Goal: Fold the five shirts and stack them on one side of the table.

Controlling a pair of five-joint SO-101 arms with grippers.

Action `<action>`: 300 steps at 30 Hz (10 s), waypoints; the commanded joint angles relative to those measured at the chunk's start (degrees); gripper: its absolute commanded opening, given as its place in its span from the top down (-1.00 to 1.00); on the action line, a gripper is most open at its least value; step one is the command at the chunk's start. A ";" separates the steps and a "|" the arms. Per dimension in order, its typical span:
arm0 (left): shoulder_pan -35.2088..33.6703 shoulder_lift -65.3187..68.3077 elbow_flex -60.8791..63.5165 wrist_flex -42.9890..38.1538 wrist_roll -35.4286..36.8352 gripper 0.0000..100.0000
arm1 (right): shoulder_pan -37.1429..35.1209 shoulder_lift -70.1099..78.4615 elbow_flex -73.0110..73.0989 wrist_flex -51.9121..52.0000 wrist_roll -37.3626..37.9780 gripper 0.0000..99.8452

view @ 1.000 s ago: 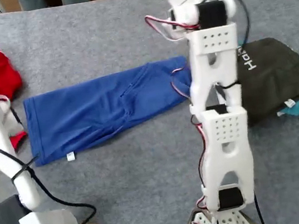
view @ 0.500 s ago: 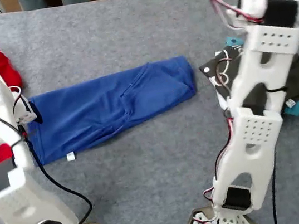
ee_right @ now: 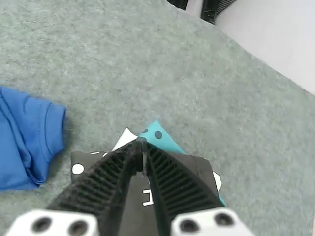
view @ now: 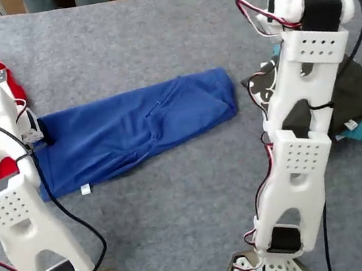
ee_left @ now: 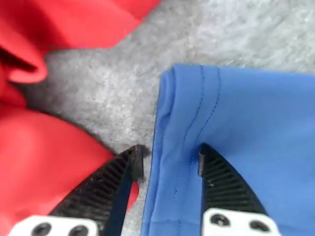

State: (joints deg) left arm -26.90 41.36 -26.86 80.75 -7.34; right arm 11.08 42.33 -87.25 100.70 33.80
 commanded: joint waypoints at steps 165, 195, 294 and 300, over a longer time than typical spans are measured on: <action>29.14 12.40 -68.26 20.57 21.27 0.95 | -9.58 -32.48 70.20 -23.65 2.81 0.96; 43.38 -59.69 66.95 -30.33 15.30 0.94 | -10.11 -1.10 35.56 -24.26 1.05 0.97; 46.55 -37.27 54.64 -36.13 21.98 0.94 | -8.35 17.01 39.87 -47.21 1.41 0.97; 46.90 -37.36 51.74 -31.74 21.54 0.94 | -9.32 16.84 30.55 -36.48 1.41 0.97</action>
State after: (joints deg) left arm 19.25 4.26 29.23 45.85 14.46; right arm 0.53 60.53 -50.33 58.07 35.12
